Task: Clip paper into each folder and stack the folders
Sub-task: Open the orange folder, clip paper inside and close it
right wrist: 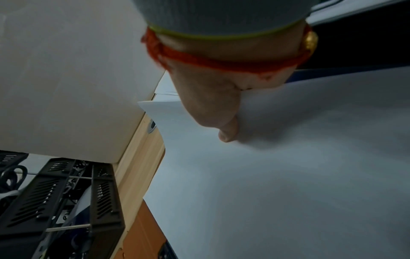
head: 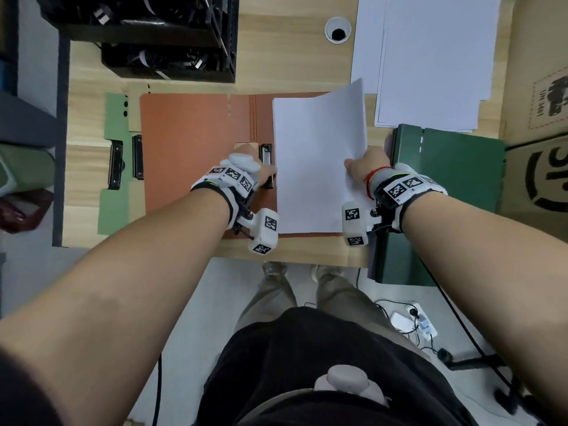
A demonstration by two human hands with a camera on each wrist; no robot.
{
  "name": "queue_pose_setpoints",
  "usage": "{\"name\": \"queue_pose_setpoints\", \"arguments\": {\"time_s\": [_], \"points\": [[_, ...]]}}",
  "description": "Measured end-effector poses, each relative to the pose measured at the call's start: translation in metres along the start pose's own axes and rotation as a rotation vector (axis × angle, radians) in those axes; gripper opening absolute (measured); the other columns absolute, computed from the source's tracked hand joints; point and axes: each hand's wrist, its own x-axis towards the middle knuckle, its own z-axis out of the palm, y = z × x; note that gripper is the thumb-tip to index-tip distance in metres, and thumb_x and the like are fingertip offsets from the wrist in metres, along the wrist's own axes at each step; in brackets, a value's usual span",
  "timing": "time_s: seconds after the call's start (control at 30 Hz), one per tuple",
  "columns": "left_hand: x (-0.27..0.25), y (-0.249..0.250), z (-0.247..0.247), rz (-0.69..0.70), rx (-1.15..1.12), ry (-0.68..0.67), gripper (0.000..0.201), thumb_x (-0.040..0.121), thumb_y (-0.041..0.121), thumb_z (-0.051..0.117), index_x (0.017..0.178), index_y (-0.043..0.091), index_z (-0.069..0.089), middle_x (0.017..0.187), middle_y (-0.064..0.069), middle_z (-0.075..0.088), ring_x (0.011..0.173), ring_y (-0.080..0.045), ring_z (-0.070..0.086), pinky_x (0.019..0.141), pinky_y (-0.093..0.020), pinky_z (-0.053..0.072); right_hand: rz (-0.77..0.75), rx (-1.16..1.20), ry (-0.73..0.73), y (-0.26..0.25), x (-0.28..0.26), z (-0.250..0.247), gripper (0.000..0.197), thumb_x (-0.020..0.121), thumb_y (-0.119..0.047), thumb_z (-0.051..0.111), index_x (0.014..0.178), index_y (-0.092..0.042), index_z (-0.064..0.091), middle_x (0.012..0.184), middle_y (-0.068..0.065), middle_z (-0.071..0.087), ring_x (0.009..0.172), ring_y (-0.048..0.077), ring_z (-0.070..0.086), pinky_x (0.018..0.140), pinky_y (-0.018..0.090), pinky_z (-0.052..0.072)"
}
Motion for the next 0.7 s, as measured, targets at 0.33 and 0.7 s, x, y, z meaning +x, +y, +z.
{"name": "queue_pose_setpoints", "arguments": {"time_s": [0.33,0.7], "points": [[0.005,0.015,0.000,0.020,0.134,0.096,0.042,0.079,0.032,0.072,0.111,0.004,0.067,0.109,-0.015,0.069,0.100,-0.032,0.065,0.082,-0.037,0.051,0.026,0.046,-0.024,0.002,0.010,0.007,0.040,0.093,-0.021,0.058,0.128,-0.001,0.052,0.121,0.015,0.063,0.110,0.033,0.060,0.089,0.034,0.047],[0.021,-0.009,-0.017,-0.033,-0.076,-0.037,0.027,0.076,0.028,0.075,0.097,0.011,0.073,0.095,-0.002,0.073,0.077,-0.019,0.068,0.074,-0.034,0.059,0.070,0.154,-0.116,0.009,0.016,0.000,0.063,0.092,-0.042,0.060,0.137,0.000,0.044,0.128,0.009,0.057,0.111,0.029,0.058,0.083,0.030,0.043]]}}
